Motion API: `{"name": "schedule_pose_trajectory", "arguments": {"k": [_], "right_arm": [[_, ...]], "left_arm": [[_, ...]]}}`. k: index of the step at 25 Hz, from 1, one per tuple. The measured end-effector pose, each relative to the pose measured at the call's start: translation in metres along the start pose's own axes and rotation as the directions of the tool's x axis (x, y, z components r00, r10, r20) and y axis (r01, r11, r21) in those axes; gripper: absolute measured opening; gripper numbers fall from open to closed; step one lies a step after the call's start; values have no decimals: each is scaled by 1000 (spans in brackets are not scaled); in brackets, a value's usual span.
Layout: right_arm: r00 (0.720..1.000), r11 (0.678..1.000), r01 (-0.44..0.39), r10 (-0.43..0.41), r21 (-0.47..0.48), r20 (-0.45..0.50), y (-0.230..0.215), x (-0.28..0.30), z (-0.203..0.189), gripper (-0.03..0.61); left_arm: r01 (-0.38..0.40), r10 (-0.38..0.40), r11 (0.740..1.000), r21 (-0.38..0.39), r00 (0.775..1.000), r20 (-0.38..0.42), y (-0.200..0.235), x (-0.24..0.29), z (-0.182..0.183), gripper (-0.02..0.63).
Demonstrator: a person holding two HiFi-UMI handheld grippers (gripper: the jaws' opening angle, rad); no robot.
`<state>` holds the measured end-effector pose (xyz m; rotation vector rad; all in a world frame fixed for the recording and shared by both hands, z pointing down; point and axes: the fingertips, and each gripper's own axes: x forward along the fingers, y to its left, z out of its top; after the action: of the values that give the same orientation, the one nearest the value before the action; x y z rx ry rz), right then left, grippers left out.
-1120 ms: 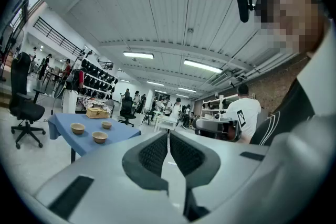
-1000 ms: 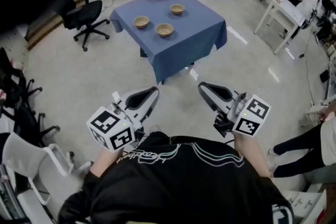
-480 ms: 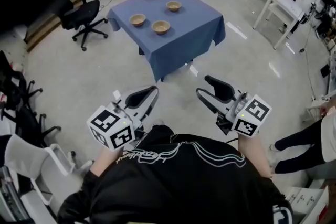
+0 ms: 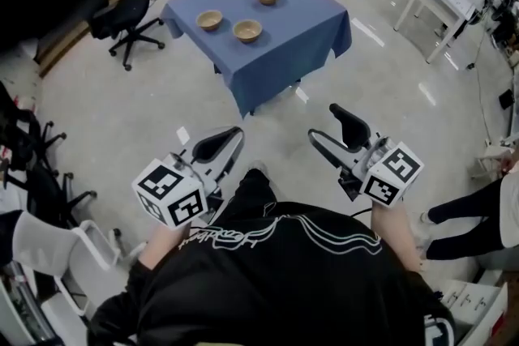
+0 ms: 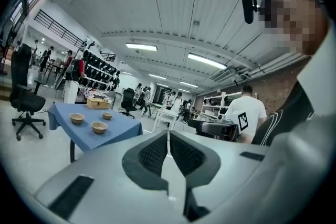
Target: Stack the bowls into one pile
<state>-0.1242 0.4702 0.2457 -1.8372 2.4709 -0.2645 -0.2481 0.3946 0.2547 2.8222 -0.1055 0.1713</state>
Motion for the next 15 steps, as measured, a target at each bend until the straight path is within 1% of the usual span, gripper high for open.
{"name": "schedule_pose_trajectory", "arguments": {"k": [5,15], "right_arm": [[1000,1000,-1,1,20,-10,-13,12,-10,301],[1000,1000,2,-2,18,-4,-42,45,-8,301]], "left_arm": [[-6,6,1000,-16,1000,-9,16,9,-6,32],[-31,31,999,-11,999,10,57,29,4,32]]}}
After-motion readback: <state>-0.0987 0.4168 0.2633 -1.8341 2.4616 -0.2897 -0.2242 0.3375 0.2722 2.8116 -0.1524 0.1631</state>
